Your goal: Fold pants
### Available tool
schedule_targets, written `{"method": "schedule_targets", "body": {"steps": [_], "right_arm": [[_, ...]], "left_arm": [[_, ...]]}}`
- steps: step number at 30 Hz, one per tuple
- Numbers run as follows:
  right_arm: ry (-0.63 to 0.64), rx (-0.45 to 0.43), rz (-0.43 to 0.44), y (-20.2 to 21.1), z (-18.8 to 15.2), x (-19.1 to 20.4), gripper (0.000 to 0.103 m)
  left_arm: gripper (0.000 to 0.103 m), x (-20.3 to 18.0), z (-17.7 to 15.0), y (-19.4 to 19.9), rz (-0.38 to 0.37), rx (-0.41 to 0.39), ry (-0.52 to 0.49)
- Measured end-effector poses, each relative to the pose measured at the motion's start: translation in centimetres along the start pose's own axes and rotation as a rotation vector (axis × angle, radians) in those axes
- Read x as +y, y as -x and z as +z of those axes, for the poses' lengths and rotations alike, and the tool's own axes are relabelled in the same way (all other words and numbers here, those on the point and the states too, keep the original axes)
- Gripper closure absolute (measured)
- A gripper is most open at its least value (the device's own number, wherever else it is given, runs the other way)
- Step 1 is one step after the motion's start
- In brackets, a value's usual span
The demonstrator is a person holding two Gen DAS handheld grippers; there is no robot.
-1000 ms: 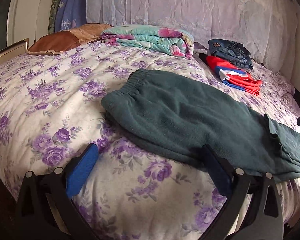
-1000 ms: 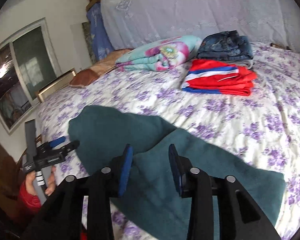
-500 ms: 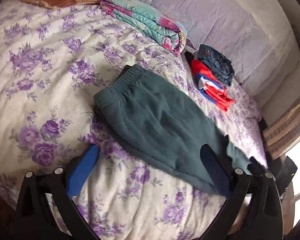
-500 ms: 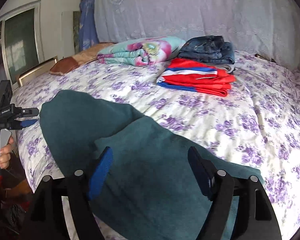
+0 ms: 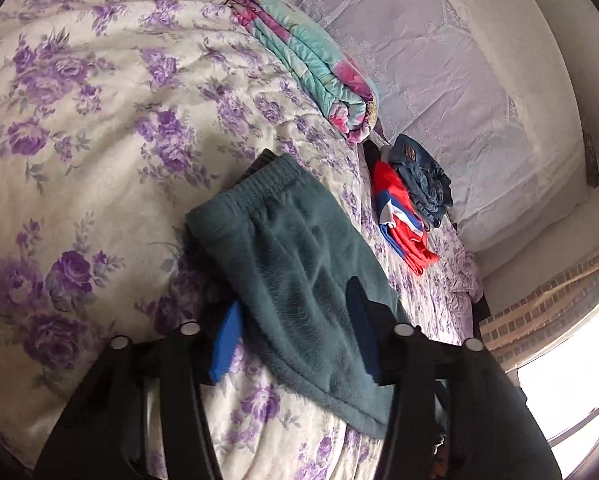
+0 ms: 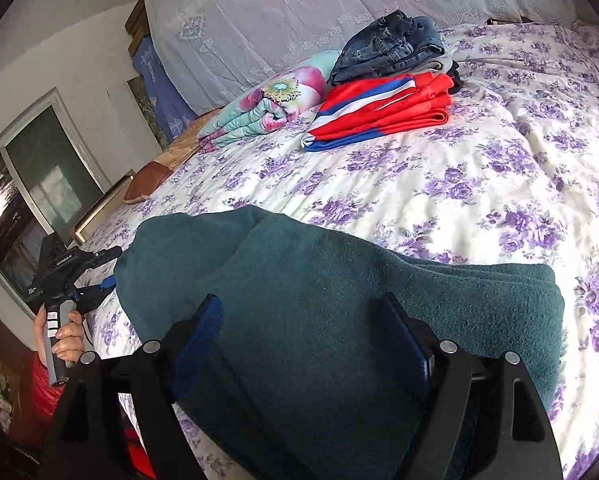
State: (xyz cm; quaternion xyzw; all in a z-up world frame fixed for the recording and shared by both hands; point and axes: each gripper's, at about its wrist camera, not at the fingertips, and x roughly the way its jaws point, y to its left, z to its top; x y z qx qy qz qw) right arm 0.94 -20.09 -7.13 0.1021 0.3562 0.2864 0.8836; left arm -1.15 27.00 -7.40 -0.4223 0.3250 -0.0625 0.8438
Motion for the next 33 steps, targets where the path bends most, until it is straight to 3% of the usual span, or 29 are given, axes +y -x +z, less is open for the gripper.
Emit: {"method": "schedule_targets", "body": {"steps": [3, 5, 9, 12, 13, 16, 18, 20, 22, 25, 26, 29, 31, 33], "right_arm": [[0.006, -0.004, -0.012, 0.2, 0.1, 0.2, 0.021], [0.028, -0.026, -0.054, 0.7, 0.2, 0.7, 0.021], [0.152, -0.044, -0.135, 1.6, 0.1, 3.0, 0.021], [0.254, 0.138, -0.232, -1.5, -1.0, 3.7, 0.018], [0.275, 0.134, -0.248, -1.6, -1.2, 3.9, 0.017], [0.229, 0.008, -0.151, 1.7, -0.4, 3.6, 0.018], [0.143, -0.087, -0.148, 4.5, 0.0, 1.7, 0.018], [0.059, -0.173, -0.201, 7.4, -0.1, -1.0, 0.016], [-0.022, -0.233, -0.319, 9.9, -0.5, -4.3, 0.013], [-0.143, -0.263, -0.472, 12.4, -1.9, -9.0, 0.013], [-0.195, -0.273, -0.463, 13.0, -2.4, -10.4, 0.013], [-0.372, -0.304, -0.279, 13.9, -3.6, -14.2, 0.013], [-0.419, -0.334, -0.223, 14.4, -3.8, -15.3, 0.013], [-0.425, -0.348, -0.199, 14.5, -4.1, -15.7, 0.013]], "left_arm": [[0.079, 1.1, 0.2, 0.4, -0.04, -0.013, 0.064], [0.096, 1.8, 0.4, 0.6, -0.065, -0.003, 0.093], [0.097, 1.3, 0.4, 1.0, -0.043, -0.004, 0.059], [0.098, -0.1, 0.3, 1.4, -0.006, -0.029, 0.001], [0.098, -0.9, 0.2, 1.6, 0.009, -0.038, -0.03], [0.098, -4.8, -0.3, 2.1, 0.057, -0.064, -0.175], [0.098, -8.3, -1.1, 2.3, 0.081, -0.077, -0.3], [0.098, -12.6, -2.4, 2.0, 0.1, -0.088, -0.454], [0.098, -17.1, -4.4, 1.4, 0.104, -0.099, -0.612], [0.099, -23.2, -7.9, -0.5, 0.043, -0.075, -0.794], [0.099, -25.0, -9.3, -1.4, 0.014, -0.053, -0.844], [0.099, -29.5, -15.4, -4.8, -0.073, 0.047, -1.0], [0.098, -31.1, -20.0, -7.3, -0.127, 0.15, -1.075], [0.096, -31.4, -24.2, -9.9, -0.132, 0.261, -1.124]]}}
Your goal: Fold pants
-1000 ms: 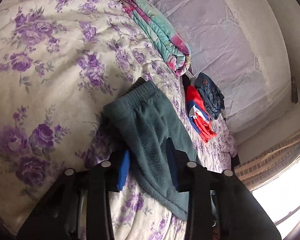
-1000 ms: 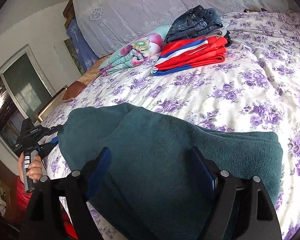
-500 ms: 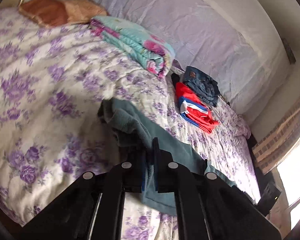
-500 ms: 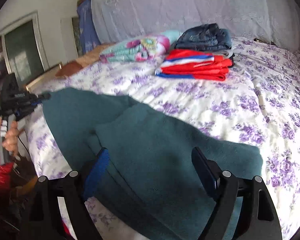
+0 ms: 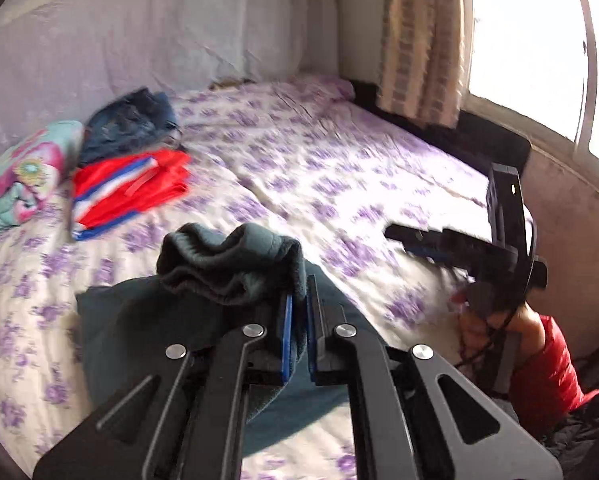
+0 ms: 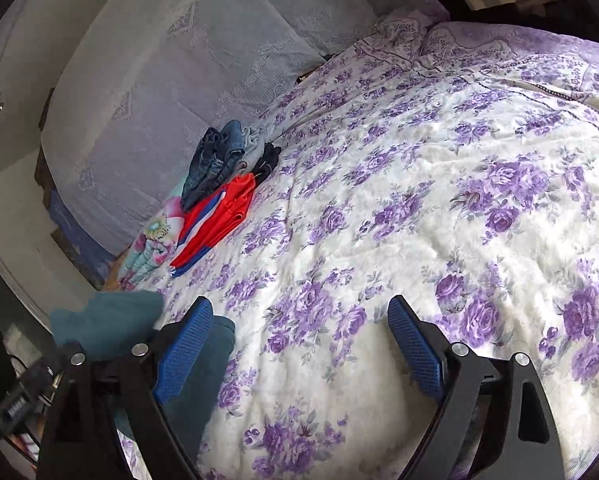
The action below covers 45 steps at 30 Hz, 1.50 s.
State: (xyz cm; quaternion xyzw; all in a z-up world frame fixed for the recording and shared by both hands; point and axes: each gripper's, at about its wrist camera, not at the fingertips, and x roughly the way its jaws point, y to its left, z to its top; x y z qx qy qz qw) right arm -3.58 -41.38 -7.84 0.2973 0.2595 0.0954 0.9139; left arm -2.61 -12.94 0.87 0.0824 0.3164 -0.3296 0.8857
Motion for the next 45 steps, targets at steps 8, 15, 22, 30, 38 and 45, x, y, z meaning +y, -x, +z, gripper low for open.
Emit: {"method": "schedule_targets", "body": {"steps": [8, 15, 22, 30, 38, 45], "right_arm": [[0.03, 0.013, 0.059, -0.3, -0.2, 0.6, 0.013], [0.221, 0.02, 0.113, 0.5, -1.8, 6.6, 0.013], [0.59, 0.067, -0.17, -3.6, -4.4, 14.4, 0.013], [0.372, 0.197, -0.205, -3.8, -2.8, 7.8, 0.013], [0.531, 0.007, -0.069, -2.7, -2.0, 15.8, 0.011], [0.44, 0.294, -0.253, -10.5, -2.0, 11.7, 0.007]], "left_arm": [[0.033, -2.3, -2.9, 0.4, -0.044, -0.028, -0.046], [0.033, 6.1, -3.8, 2.6, 0.172, -0.042, 0.174], [0.033, 12.4, -6.5, 1.9, 0.34, 0.065, 0.354], [0.012, 14.6, -9.5, 1.0, 0.275, 0.084, 0.445], [0.012, 13.9, -7.1, 0.9, 0.391, 0.079, 0.351], [0.012, 14.1, -7.0, -0.3, 0.421, 0.097, 0.334]]}}
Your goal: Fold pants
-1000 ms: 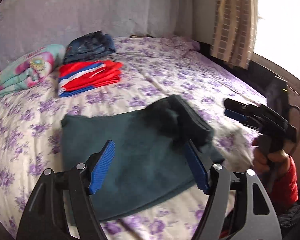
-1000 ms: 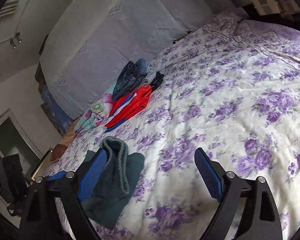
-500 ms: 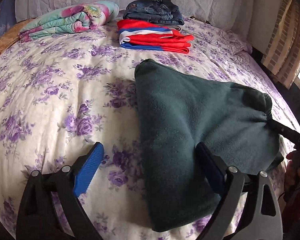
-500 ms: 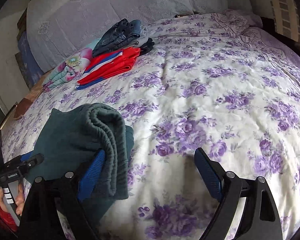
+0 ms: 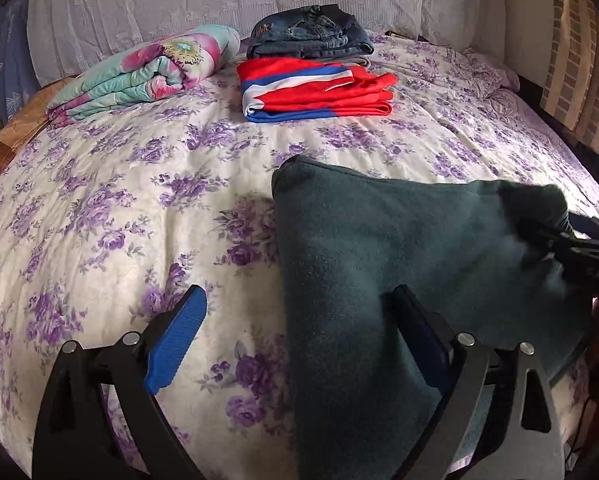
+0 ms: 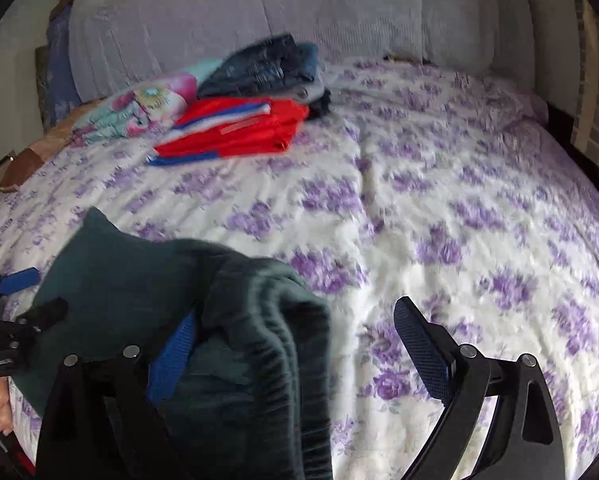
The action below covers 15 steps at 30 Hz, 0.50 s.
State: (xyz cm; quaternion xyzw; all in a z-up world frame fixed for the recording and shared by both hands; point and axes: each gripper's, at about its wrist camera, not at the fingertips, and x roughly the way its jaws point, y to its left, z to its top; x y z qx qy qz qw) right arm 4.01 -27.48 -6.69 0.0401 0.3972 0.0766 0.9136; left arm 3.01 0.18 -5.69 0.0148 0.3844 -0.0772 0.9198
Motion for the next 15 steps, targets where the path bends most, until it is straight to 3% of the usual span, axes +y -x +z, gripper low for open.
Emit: {"method": "schedule_targets", "body": {"steps": [4, 8, 11, 13, 15], "right_arm": [[-0.143, -0.077, 0.116, 2.7, -0.8, -2.9, 0.007], [-0.184, -0.148, 0.159, 5.7, -2.1, -3.8, 0.007], [-0.144, -0.173, 0.184, 7.2, -2.9, -3.0, 0.007], [-0.068, -0.132, 0.154, 6.5, -3.3, -1.8, 0.004], [-0.015, -0.021, 0.099, 4.0, -4.3, -1.1, 0.004]], "left_arm": [[0.01, 0.1, 0.0, -0.1, 0.002, 0.001, 0.003], [0.009, 0.0, 0.0, -0.2, 0.009, 0.0, 0.003], [0.009, -0.1, -0.1, -0.1, 0.02, -0.003, -0.001], [0.009, -0.1, -0.1, -0.1, 0.027, -0.006, -0.004], [0.008, -0.2, -0.2, 0.0, 0.032, -0.007, -0.007]]}}
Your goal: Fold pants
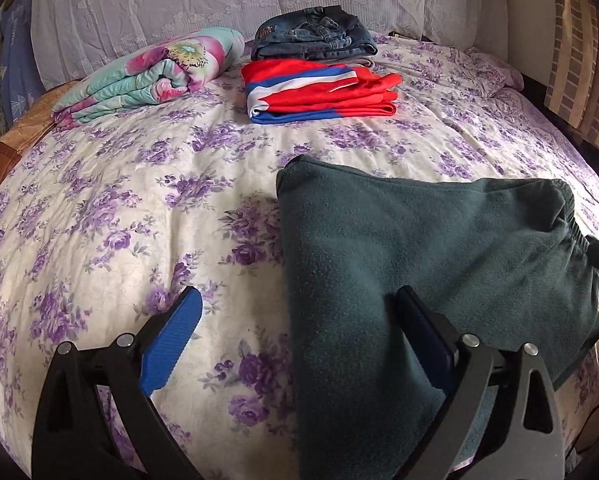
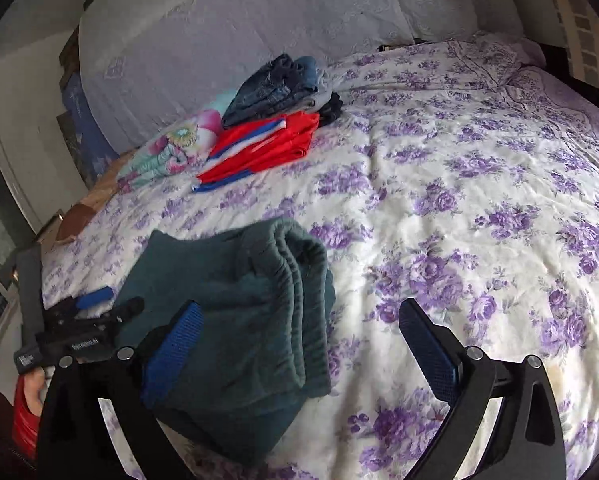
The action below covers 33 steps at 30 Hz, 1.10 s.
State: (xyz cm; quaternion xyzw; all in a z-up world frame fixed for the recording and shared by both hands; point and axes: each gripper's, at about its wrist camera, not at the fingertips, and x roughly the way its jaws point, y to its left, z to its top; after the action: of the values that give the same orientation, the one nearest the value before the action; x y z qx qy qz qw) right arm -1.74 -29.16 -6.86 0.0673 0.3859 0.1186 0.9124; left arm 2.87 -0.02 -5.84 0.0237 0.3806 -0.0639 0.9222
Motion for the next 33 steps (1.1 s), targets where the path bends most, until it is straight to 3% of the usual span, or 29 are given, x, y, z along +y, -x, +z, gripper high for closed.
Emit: {"method": "schedule_targets", "body": {"steps": [1, 3, 9, 12, 15, 17, 20, 23, 25, 28, 33], "right_arm": [[-0.007, 0.045, -0.004, -1.0, -0.4, -0.1, 0.003], [-0.023, 0.001, 0.027, 0.0, -0.4, -0.3, 0.004], [-0.099, -0.022, 0.119, 1.0, -0.7, -1.8, 0.004], [-0.126, -0.092, 0.138, 2.8, -0.3, -2.2, 0.004], [-0.071, -0.15, 0.229, 4.7, 0.0, -1.1, 0.004], [-0.014, -0.083, 0.206, 3.5, -0.1, -0.2, 0.004], [-0.033, -0.016, 0.0, 0.9, -0.5, -1.1, 0.004], [-0.111, 0.022, 0.14, 0.3, 0.9, -3.1, 0.004], [-0.135, 0.121, 0.234, -2.2, 2.3, -3.9, 0.003], [-0.138, 0.142, 0.264, -3.9, 4.1, -3.6, 0.003], [-0.093, 0.134, 0.288, -5.3, 5.0, -2.3, 0.01]], "left_arm": [[0.008, 0.0, 0.0, 0.0, 0.002, 0.0, -0.001], [0.008, 0.1, -0.1, 0.0, 0.004, 0.001, 0.0], [0.007, 0.4, -0.2, 0.0, -0.012, 0.009, 0.013], [0.007, 0.6, -0.3, -0.1, -0.033, 0.019, 0.03], [0.007, 1.2, -0.5, -0.1, -0.095, 0.025, 0.057], [0.006, 1.4, -0.7, -0.4, -0.115, 0.046, 0.072], [0.006, 1.6, -0.7, -0.6, -0.177, 0.074, 0.08], [0.005, 1.5, -0.5, -0.9, -0.265, 0.106, 0.064], [0.005, 0.8, 0.3, -1.7, -0.308, 0.132, 0.039], [0.006, -0.3, 1.6, -2.6, -0.381, 0.146, 0.028], [0.006, -1.2, 2.6, -3.9, -0.426, 0.165, 0.001]]}}
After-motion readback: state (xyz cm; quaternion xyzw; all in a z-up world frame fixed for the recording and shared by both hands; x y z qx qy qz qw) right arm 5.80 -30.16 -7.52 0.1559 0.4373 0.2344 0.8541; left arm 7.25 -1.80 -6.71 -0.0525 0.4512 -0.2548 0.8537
